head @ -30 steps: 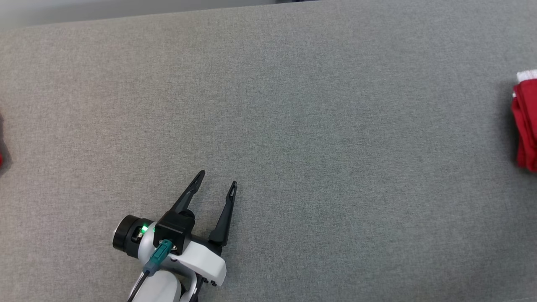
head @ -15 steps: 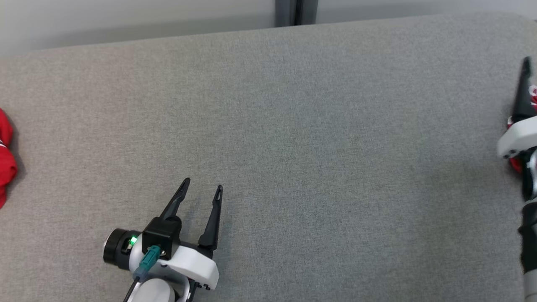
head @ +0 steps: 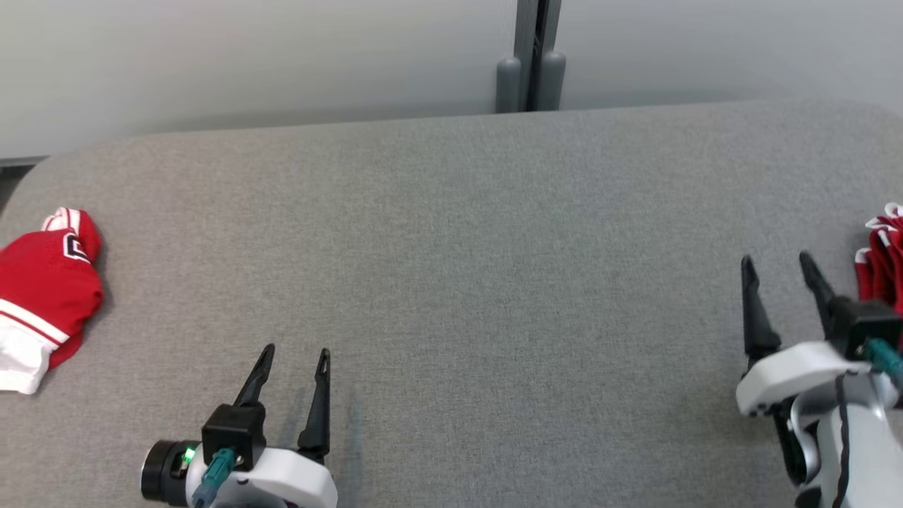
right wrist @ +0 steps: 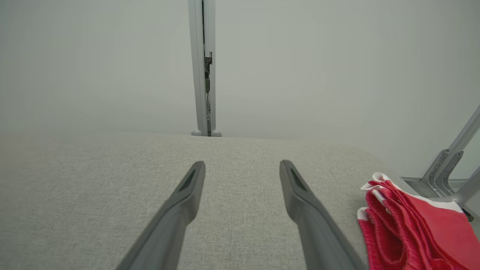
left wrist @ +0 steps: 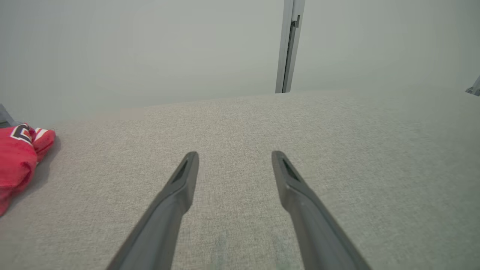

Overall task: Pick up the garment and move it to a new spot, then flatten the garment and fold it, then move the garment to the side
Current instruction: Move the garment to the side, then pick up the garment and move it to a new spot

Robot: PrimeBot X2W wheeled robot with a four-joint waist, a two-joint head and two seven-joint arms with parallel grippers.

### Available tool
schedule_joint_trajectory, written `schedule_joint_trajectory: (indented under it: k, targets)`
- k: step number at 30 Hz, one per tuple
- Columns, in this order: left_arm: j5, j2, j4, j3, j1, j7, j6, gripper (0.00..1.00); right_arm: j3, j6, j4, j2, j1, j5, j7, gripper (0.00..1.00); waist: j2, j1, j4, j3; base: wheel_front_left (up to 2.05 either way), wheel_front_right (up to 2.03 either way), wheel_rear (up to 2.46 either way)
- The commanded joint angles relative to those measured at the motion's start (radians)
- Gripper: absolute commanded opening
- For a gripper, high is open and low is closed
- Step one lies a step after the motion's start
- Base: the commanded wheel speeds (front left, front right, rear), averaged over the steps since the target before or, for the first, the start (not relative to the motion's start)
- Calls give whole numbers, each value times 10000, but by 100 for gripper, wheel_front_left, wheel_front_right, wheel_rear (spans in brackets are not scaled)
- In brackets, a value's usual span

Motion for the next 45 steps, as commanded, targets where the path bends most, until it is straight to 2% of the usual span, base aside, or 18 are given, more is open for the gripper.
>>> schedule_joint_trajectory:
  k: [1, 15, 22, 33, 39, 45]
  targets:
    - [0, 45, 31, 123, 166, 4, 29, 100, 54, -3, -29, 10, 341, 110, -42, 100, -1, 0, 154, -302, 0, 0, 0]
    - [-74, 46, 104, 940, 1182, 4, 157, 100, 1098, -3, -626, 93, 2409, 872, -42, 100, -1, 0, 320, -1374, 0, 0, 0]
    - [-18, 46, 53, 1450, 1459, 4, 256, 100, 1237, -3, -979, 92, 2796, 1167, -42, 100, -1, 0, 238, -1578, 0, 0, 0]
    - [-89, 46, 17, 1500, 1478, 4, 245, 100, 1348, -3, -1081, 93, 2872, 1407, -42, 100, -1, 0, 347, -1581, 0, 0, 0]
    - [-141, 48, 50, 1497, 1308, 4, 195, 100, 1370, -3, -1031, 96, 2788, 1281, -42, 100, -1, 0, 694, -1464, 0, 0, 0]
    - [-188, 48, 35, 1581, 1257, 4, 206, 100, 1566, -2, -998, 95, 2845, 1450, -42, 100, -1, 0, 1519, -1382, 0, 0, 0]
